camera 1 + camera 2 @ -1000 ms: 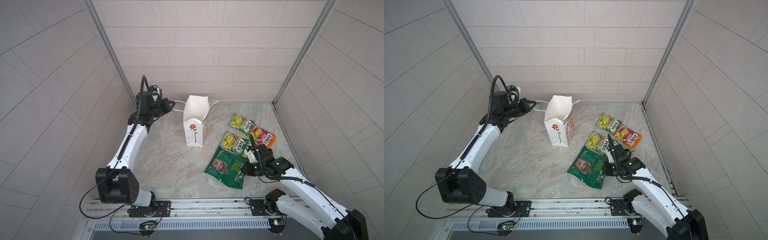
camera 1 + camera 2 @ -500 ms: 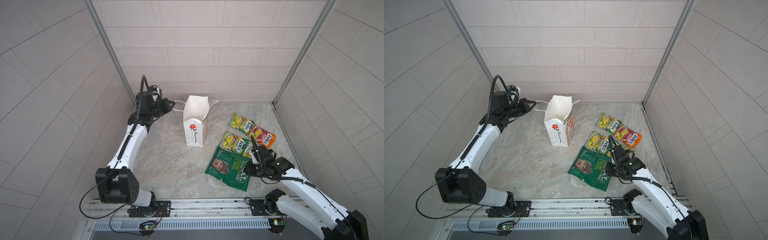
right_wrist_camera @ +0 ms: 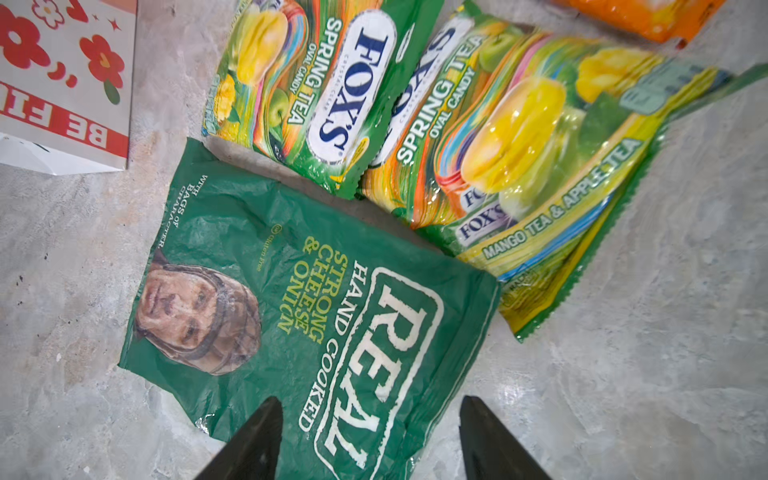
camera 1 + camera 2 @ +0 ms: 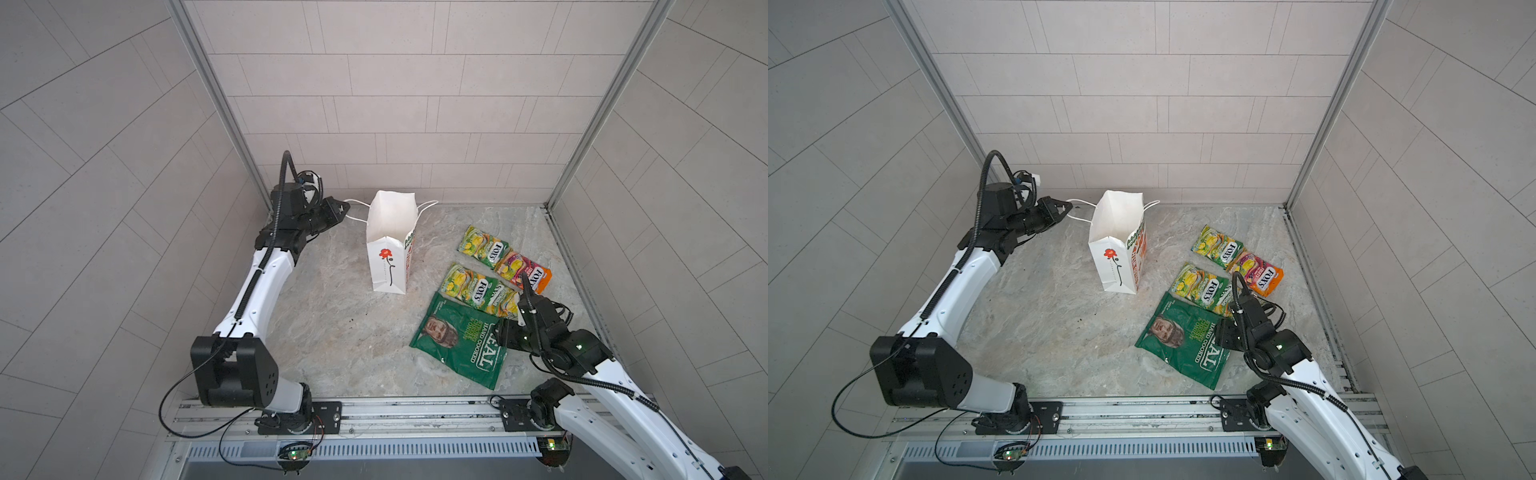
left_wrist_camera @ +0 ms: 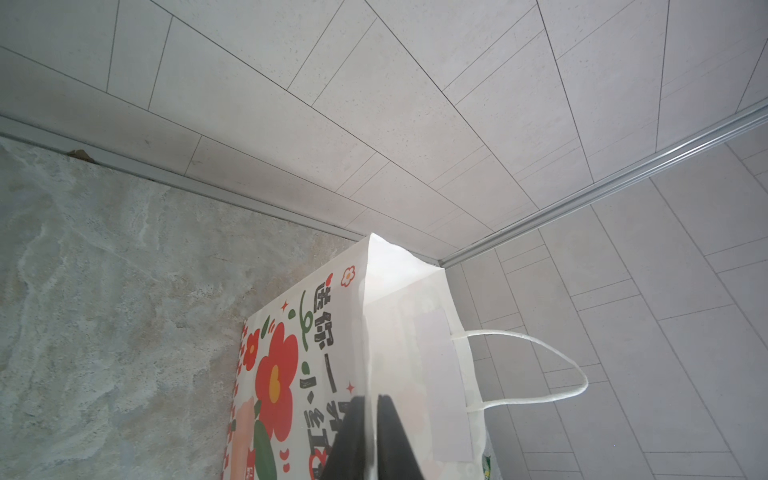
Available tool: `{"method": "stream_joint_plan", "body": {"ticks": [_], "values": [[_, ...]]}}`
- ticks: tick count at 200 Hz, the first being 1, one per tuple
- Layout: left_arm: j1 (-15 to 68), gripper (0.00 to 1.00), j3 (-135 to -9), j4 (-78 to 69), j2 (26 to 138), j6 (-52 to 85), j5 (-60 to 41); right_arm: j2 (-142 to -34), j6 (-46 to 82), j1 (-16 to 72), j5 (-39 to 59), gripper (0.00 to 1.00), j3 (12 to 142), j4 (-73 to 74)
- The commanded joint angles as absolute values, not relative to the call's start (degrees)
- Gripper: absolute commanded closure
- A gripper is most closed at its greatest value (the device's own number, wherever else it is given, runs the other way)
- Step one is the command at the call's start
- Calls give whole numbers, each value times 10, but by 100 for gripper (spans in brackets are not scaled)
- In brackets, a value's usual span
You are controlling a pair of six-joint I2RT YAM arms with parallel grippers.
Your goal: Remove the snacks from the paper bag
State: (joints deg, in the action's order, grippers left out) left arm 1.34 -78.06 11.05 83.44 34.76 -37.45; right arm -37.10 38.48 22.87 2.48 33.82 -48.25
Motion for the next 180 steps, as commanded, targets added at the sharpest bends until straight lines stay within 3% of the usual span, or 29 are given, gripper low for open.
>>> {"method": "stream_joint_plan", "body": {"ticks": [1, 31, 63, 89, 115, 180], "values": [[8, 74, -785, 111, 825, 344, -391, -353, 398, 231, -12, 27, 336, -485], [5, 37, -796, 111, 826, 344, -397, -330, 402, 231, -34, 20, 332, -475], [0, 19, -814, 120, 821, 337, -409, -329, 391, 231, -71, 12, 337, -461], [-12, 15, -827, 148, 794, 312, -393, -350, 371, 231, -114, 12, 344, -423], [-15, 3, -806, 157, 730, 259, -308, -390, 341, 229, -179, 12, 351, -370], [-14, 3, -754, 237, 648, 239, -37, -497, 255, 189, -311, 12, 366, -213]]}}
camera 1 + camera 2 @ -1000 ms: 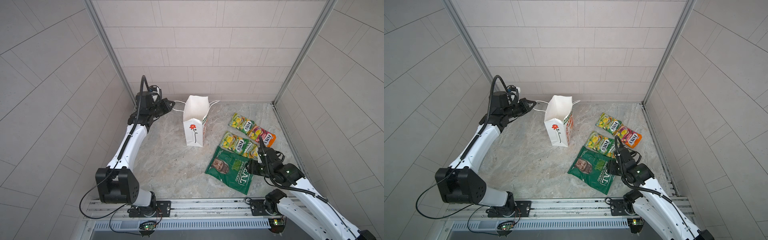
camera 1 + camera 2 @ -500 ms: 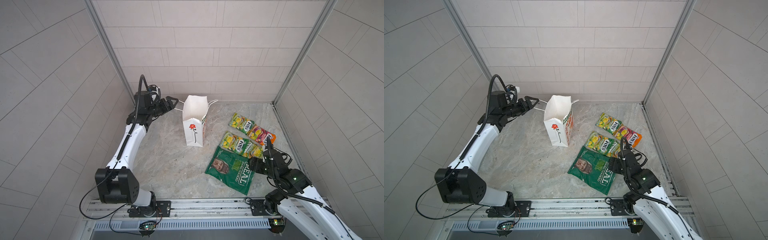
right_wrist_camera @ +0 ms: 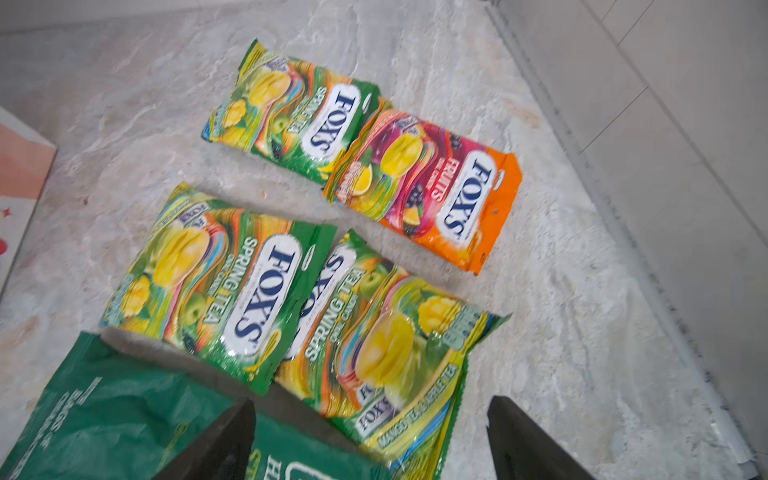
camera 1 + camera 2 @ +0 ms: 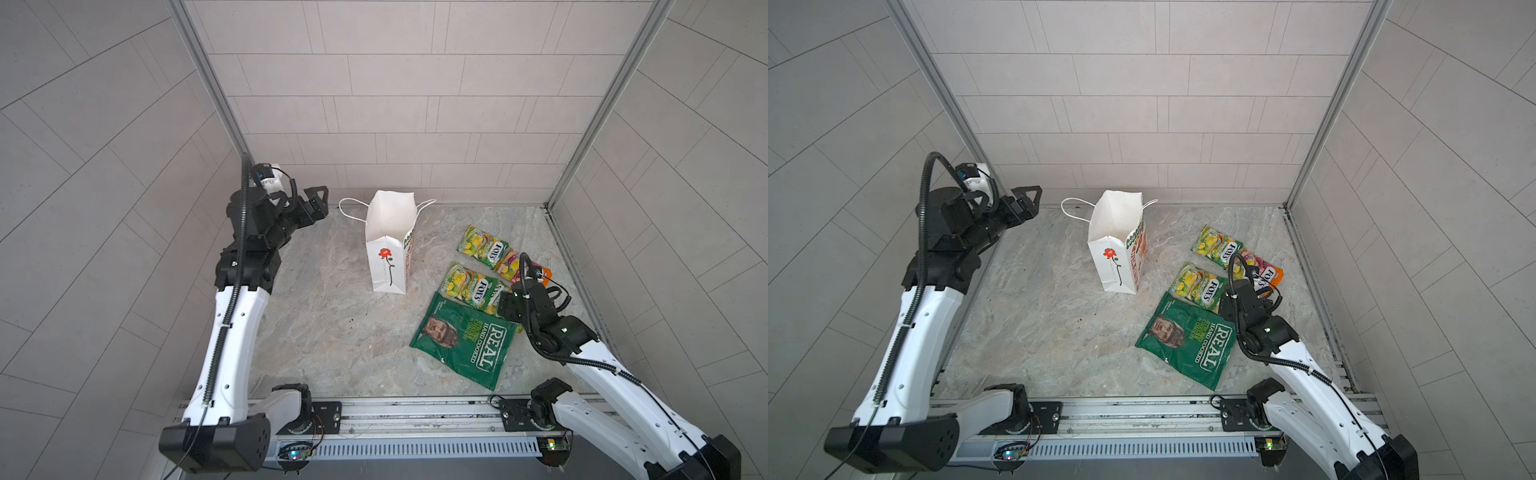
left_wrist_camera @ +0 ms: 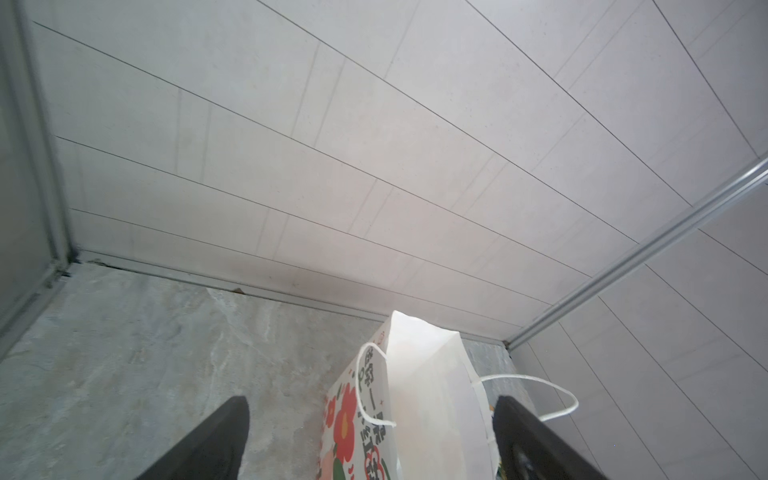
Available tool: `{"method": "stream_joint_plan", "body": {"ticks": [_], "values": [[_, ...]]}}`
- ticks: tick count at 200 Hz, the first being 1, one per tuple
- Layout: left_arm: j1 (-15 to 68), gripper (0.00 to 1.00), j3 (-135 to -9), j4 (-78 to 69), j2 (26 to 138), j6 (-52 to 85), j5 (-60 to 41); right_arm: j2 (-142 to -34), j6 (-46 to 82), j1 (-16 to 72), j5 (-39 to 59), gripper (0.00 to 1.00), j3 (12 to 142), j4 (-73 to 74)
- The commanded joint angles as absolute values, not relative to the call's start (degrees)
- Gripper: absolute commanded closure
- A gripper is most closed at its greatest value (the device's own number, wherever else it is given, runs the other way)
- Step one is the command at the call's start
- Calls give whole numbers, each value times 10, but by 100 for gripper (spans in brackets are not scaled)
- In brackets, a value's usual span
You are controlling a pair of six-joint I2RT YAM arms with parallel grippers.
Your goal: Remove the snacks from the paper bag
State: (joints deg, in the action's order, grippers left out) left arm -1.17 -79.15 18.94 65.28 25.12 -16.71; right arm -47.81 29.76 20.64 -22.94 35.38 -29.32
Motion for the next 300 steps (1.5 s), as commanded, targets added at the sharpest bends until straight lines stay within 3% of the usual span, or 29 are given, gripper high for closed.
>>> {"method": "stream_joint_plan", "body": {"ticks": [1, 47, 102, 182, 300], "values": [[-15, 3, -752, 237, 647, 240, -33, -498, 254, 189, -313, 11, 365, -210], [-15, 3, -636, 218, 589, 254, 123, -565, 222, 121, -380, 11, 373, -131], [-15, 2, -483, 133, 549, 273, 223, -632, 204, 57, -422, 11, 358, -25], [-15, 2, -308, -130, 601, 161, 187, -700, 110, 49, -424, 10, 288, 196], [-16, 1, -214, -394, 756, 62, 108, -788, 99, 49, -404, 8, 264, 292]]}}
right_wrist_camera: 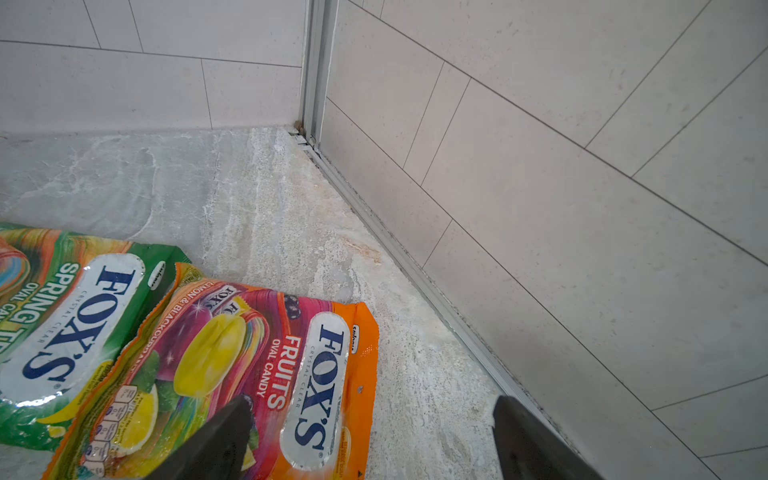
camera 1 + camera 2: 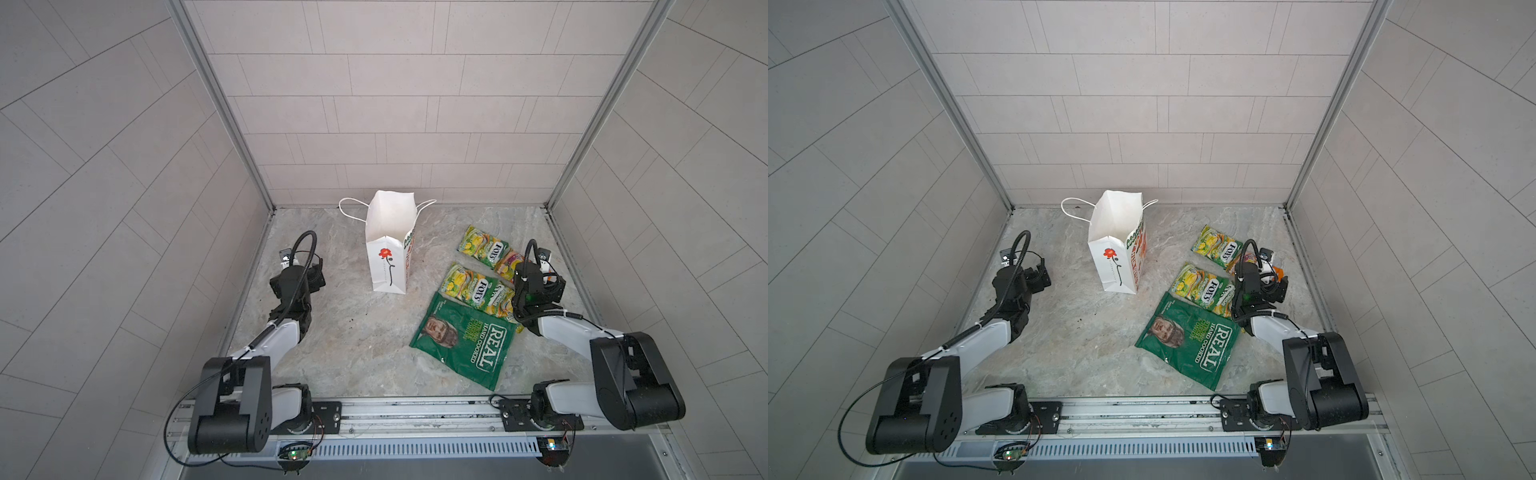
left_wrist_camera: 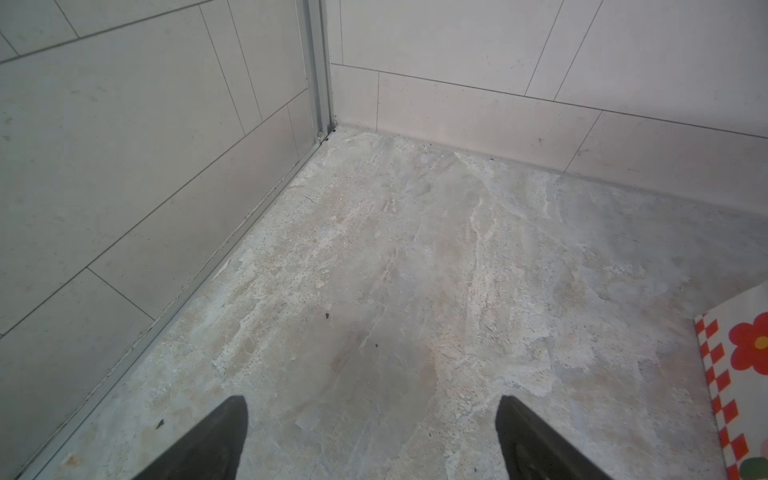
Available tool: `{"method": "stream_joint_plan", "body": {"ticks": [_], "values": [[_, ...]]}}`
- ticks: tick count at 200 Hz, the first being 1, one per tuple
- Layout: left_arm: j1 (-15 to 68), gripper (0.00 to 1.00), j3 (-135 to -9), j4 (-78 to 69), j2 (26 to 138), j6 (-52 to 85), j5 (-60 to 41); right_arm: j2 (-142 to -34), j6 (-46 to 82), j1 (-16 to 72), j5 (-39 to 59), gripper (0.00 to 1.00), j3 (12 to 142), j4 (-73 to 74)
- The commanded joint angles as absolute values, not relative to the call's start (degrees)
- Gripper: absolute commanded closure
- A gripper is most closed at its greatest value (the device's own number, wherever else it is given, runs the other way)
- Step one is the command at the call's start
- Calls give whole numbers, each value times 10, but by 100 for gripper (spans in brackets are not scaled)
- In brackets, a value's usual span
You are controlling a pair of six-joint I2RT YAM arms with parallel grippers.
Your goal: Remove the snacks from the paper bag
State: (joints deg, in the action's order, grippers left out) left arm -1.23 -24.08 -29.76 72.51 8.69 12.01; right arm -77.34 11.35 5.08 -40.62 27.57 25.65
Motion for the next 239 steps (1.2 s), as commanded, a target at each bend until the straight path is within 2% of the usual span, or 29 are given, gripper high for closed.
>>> {"method": "stream_joint_plan", "body": {"ticks": [1, 40, 60, 84, 133, 204, 221, 239], "values": [[-16, 1, -214, -396, 758, 61, 108, -788, 98, 49, -403, 8, 264, 294], [-16, 0, -211, -448, 807, 59, 100, -806, 72, 50, -364, 7, 234, 393], [-16, 0, -200, -524, 846, 49, 67, -811, 67, 50, -341, 6, 227, 420], [-16, 0, -214, -513, 863, 40, 46, -833, 63, 48, -304, 6, 200, 506], [-15, 0, -208, -571, 910, 19, -10, -850, 57, 47, -280, 4, 191, 538], [-11, 0, -223, -532, 907, 17, 12, -873, 40, 44, -214, 1, 177, 577], [-11, 0, -222, -534, 907, 17, 9, -914, 30, 44, -212, 1, 171, 646], [-11, 0, -223, -533, 907, 16, 10, -892, 39, 44, -217, 1, 191, 570]]}}
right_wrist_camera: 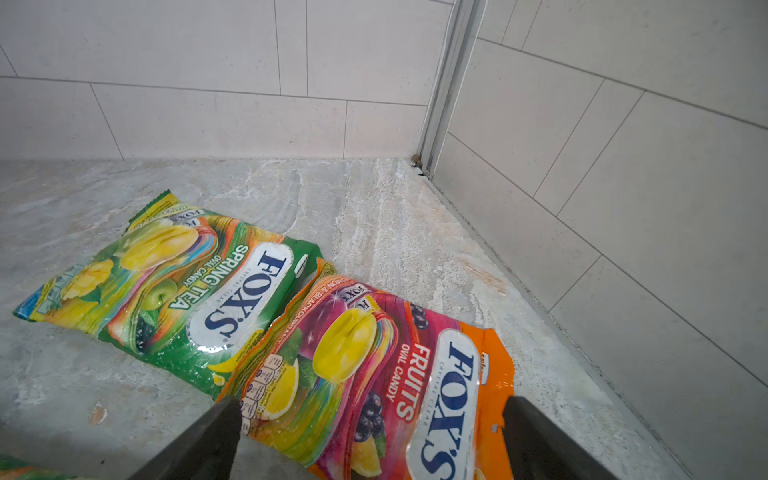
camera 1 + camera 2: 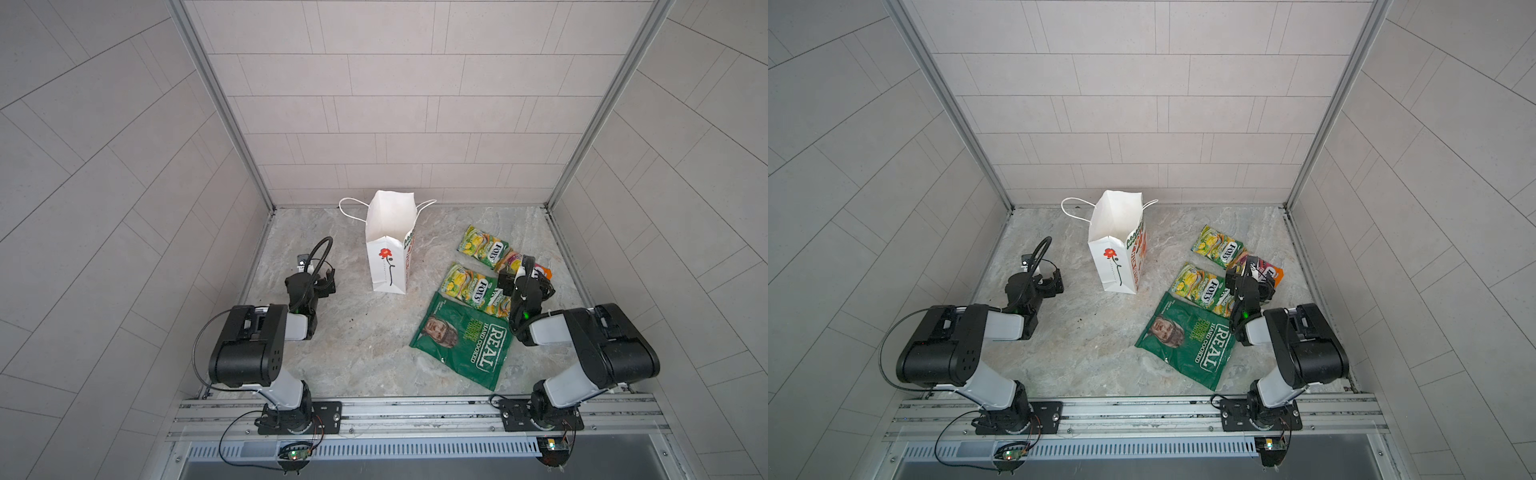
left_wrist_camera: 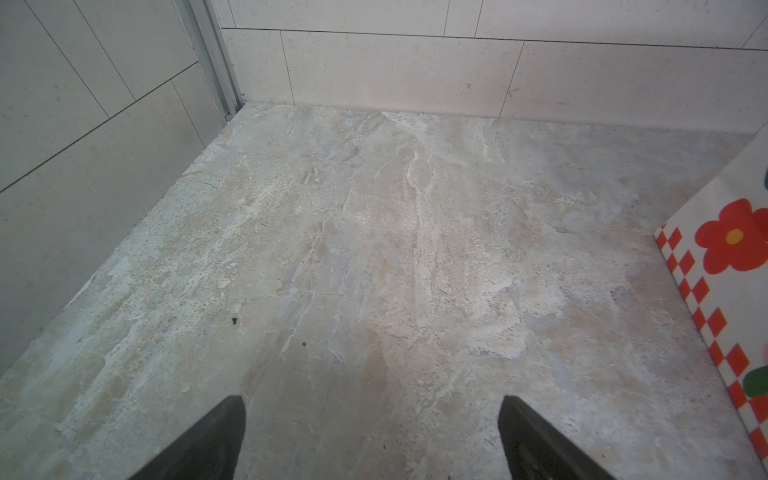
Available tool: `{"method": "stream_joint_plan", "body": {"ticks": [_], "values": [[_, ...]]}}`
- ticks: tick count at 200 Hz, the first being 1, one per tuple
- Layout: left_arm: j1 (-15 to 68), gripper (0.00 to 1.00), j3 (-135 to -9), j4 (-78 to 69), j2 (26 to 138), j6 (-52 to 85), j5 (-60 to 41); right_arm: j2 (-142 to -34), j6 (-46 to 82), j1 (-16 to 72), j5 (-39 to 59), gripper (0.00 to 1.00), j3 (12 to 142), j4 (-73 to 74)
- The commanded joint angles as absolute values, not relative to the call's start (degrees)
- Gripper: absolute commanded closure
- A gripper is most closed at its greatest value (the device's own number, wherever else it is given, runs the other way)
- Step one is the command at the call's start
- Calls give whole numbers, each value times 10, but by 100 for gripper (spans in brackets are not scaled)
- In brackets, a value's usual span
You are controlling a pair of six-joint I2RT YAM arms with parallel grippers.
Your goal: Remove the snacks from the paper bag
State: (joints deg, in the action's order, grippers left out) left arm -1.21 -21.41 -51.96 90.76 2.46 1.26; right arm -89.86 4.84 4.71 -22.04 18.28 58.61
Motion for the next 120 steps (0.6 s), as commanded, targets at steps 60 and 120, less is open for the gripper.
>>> {"method": "stream_joint_plan", "body": {"ticks": [60, 120], "values": [[-11, 0, -225, -531, 908, 16, 10, -907, 31, 46, -223, 1, 193, 591], [-11, 0, -227, -528, 909, 16, 10, -906, 32, 47, -223, 1, 192, 589]]}}
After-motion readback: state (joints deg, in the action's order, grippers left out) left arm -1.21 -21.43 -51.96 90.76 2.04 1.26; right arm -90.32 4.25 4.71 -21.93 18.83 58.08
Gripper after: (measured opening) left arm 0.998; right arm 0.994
